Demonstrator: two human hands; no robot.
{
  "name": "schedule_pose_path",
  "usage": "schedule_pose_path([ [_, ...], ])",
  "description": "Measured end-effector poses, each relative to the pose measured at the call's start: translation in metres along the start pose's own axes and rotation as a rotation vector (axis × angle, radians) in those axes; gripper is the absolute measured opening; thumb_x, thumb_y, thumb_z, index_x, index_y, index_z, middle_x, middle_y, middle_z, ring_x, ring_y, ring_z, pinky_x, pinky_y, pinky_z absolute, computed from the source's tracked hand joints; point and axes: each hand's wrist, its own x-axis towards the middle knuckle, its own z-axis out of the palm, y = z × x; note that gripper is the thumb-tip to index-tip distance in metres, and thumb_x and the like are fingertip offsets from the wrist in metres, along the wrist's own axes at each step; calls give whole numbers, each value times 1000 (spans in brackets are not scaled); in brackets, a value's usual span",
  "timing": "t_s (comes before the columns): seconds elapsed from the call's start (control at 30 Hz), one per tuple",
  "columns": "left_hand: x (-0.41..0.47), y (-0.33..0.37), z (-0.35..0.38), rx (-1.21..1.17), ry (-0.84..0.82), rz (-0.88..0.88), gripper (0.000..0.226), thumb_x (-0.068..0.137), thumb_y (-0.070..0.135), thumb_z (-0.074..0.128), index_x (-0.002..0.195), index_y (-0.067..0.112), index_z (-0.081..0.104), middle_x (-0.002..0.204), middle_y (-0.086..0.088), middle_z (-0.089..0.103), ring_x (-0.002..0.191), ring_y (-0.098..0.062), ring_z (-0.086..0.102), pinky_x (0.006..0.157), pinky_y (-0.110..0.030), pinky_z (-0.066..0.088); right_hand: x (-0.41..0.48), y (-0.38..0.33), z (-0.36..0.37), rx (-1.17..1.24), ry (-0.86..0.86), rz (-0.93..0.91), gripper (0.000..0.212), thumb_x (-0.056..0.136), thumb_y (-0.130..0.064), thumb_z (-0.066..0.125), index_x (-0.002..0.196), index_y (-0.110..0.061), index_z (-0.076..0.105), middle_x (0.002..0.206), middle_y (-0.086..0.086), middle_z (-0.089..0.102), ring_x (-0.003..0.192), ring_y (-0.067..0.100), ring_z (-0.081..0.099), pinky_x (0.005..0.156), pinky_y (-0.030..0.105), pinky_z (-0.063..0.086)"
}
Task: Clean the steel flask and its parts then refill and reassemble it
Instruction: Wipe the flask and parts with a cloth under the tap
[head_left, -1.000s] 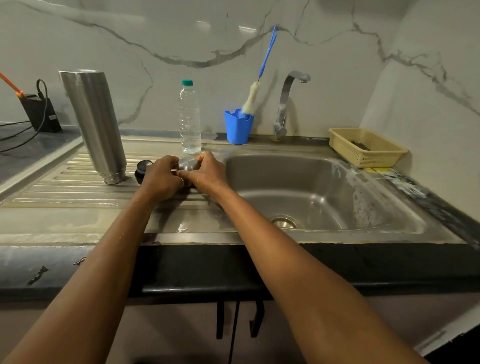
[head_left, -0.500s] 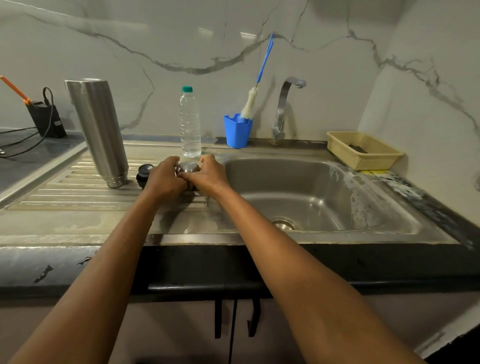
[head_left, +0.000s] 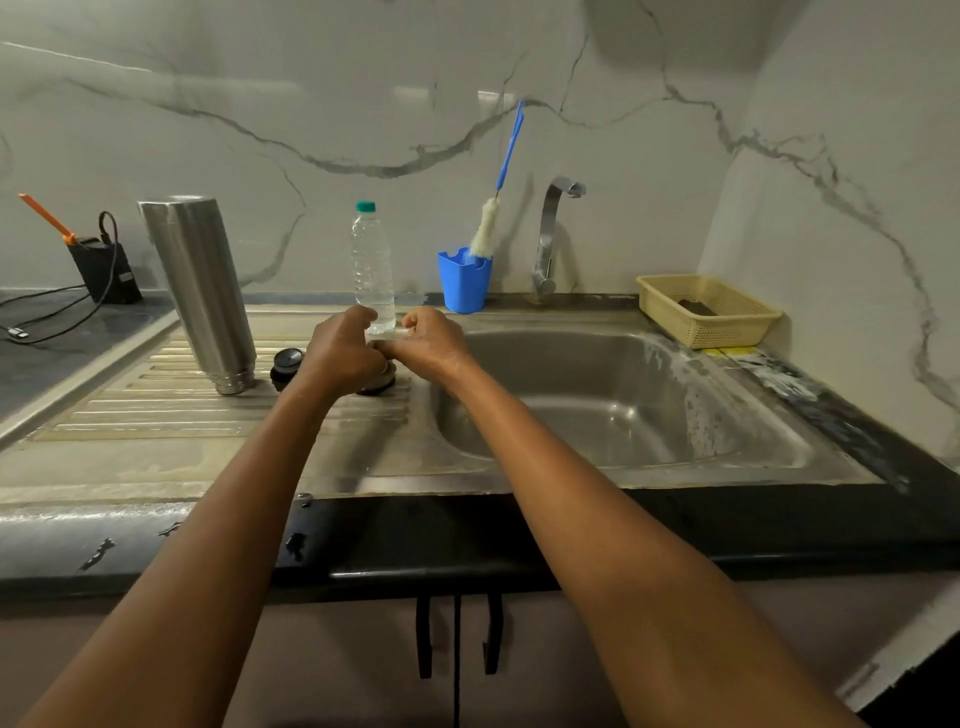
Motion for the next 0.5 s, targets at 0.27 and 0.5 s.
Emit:
schedule_pose_path([
  [0.27,-6,26,10,32,-20,30,71,79,11,84,143,6,53,140,-12,60,127,-30,56,98,-31,43,-12,5,-32,-5,-19,-9,28,85,-31,77,82,-7,63,78,7,56,75,17,51,71,34,44],
  [0.5,-7,65,39,49,-39,109,54,84,15,76,134,7,59,131,-13,64,117,-31,60,91,-33,43,-15,28,-77,-27,20,32,30,88,-33,74,73,-8,67,69,4,58,65,13,52,59,25,39],
])
